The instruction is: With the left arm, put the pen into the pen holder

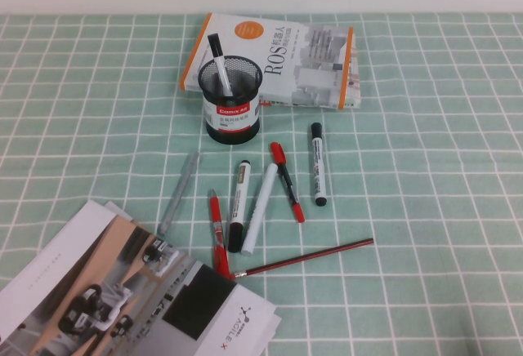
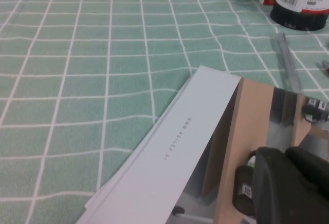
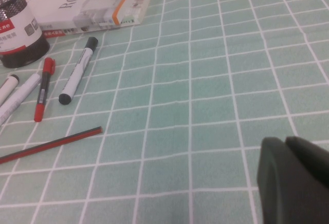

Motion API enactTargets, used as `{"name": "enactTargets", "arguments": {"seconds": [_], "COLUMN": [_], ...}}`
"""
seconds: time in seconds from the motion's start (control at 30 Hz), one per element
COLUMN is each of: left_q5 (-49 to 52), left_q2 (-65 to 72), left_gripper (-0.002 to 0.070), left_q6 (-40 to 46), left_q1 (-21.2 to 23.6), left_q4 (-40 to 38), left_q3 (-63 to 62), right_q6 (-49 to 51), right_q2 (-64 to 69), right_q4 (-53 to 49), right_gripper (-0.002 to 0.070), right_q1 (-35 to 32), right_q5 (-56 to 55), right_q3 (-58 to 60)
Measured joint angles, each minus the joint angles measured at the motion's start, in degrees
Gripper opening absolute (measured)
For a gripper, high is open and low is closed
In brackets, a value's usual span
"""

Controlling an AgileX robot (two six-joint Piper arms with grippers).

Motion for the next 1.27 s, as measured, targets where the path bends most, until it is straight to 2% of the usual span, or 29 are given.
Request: {"name": "enactTargets", "arguments": {"seconds": [1.27], "left_q5": [1.2], "left_q2": [0.0], "left_gripper": [0.0], "left_q6": [0.3], "left_q1": [0.0], "left_q4": [0.3], "left_q3": [-0.2], "right_q6": [0.0], "right_q2": [0.0], "right_q4": [0.0], "right_gripper": [-0.002], "right_q1": [0.0], "right_q5": [0.0], "right_q3": [0.0]}}
